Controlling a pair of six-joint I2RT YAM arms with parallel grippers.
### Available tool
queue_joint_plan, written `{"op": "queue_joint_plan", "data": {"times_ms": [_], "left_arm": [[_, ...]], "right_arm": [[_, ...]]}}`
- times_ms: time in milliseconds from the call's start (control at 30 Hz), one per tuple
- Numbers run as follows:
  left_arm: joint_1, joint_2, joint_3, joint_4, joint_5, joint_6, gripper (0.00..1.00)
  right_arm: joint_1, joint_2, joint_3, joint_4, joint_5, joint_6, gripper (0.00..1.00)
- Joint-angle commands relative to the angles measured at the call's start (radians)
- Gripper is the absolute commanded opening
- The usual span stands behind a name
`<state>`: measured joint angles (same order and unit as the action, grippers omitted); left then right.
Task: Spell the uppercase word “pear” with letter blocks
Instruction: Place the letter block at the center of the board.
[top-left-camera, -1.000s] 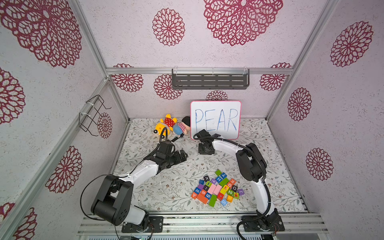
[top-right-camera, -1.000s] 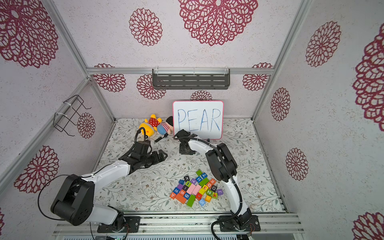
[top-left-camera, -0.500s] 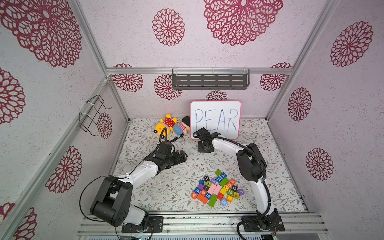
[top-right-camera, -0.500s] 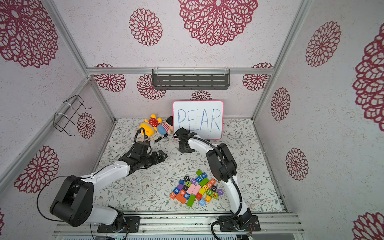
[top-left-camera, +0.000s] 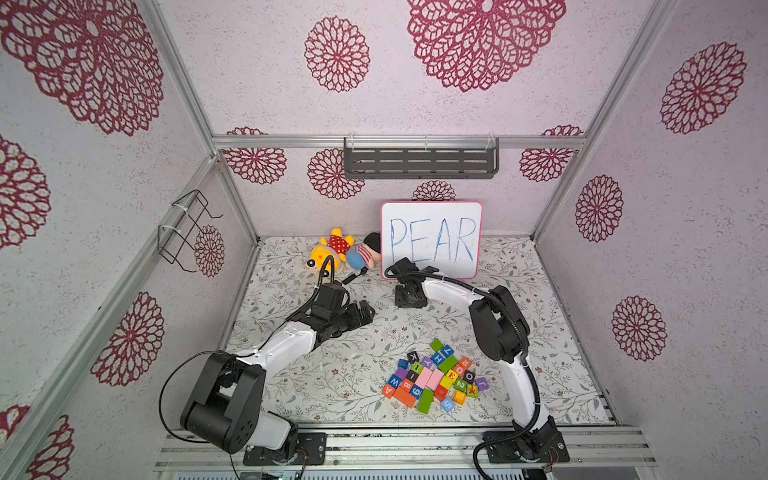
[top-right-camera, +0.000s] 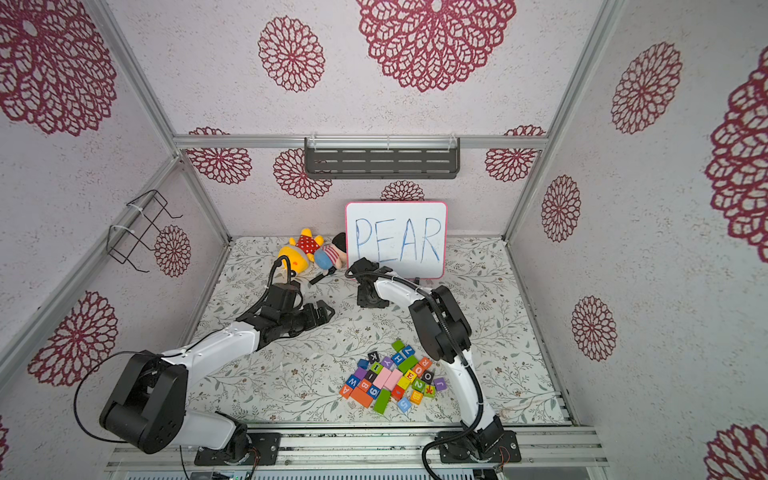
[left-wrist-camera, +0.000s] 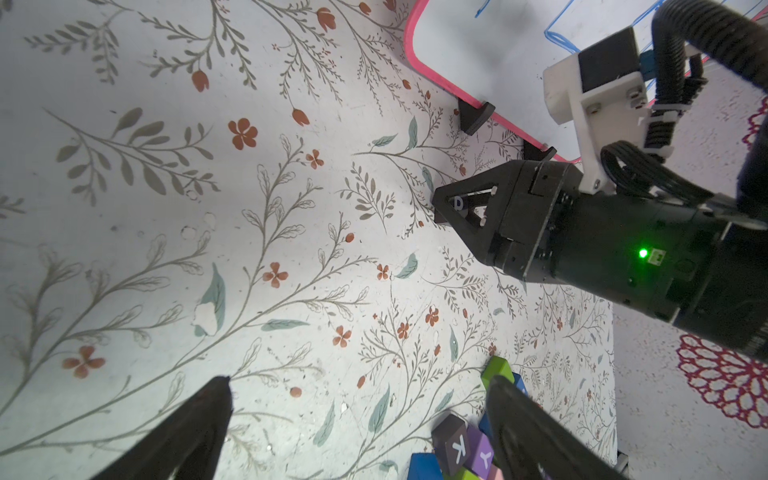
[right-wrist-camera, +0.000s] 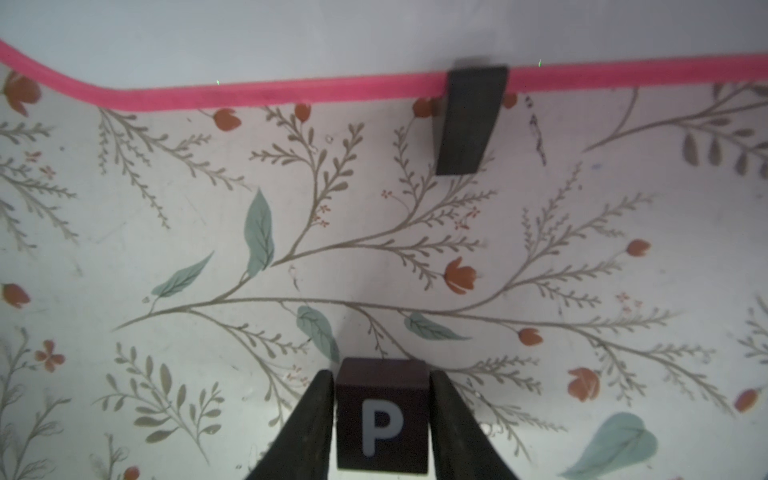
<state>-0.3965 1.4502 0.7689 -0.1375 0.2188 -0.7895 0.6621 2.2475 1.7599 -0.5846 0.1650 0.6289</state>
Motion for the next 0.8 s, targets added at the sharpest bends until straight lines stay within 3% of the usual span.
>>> {"op": "queue_joint_plan", "data": {"times_ms": [0,300,567,767], "left_arm": [[-0.002,-0.023,-0.01,0.013,-0.011,0.003,0.98],[-0.024,-0.043,0.021,-0.072,-0.039,0.015,0.98],[-0.112,-0.06,0.039,-0.157,-0.011,0.014,0.98],[-0.188,-0.075,0.052,-0.165,0.002,0.013,0.98]], "right_arm": [[0.001,-0.005,0.043,-0.026,0.023,0.008,0.44],[0.001,-0.113,0.05,-0.096,0.039,-0.015,0.51],[0.007,-0.522,-0.42,-0.109,0.054,0.087,0.51],[0.024,-0.77,-0.649,-0.168,0.052,0.201,0.51]]}}
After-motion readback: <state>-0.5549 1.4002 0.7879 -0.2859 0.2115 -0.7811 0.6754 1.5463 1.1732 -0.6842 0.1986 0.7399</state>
